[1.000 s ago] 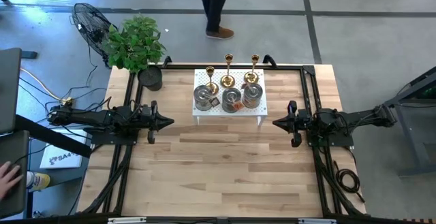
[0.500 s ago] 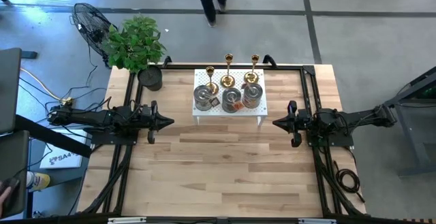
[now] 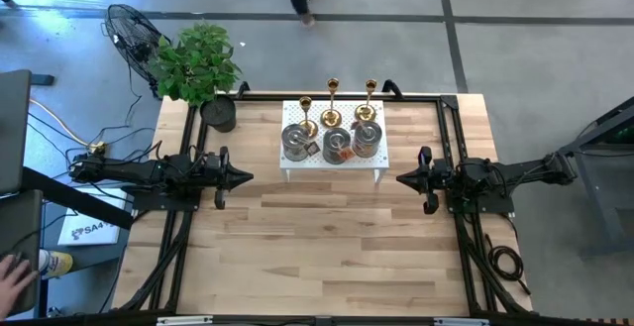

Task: Pick & Place candle stick holders
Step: Return to Home Position

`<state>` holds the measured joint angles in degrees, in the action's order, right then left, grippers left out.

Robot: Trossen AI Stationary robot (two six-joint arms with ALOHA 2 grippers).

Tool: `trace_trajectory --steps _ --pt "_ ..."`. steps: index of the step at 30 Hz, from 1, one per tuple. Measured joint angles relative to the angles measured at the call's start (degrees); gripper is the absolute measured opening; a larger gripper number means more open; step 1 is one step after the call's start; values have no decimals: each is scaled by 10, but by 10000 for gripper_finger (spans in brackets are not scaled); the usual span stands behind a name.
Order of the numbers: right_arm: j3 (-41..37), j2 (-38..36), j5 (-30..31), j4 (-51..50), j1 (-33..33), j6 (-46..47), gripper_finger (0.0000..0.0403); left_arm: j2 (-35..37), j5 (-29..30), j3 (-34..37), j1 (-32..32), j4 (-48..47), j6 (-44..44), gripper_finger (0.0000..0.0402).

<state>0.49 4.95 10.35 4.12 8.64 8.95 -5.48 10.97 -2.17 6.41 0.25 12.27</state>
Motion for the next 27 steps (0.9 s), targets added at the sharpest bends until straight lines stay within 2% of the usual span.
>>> trace_trajectory --steps 27 --pt "0 0 0 0 0 0 7 0 0 0 0 0 0 0"
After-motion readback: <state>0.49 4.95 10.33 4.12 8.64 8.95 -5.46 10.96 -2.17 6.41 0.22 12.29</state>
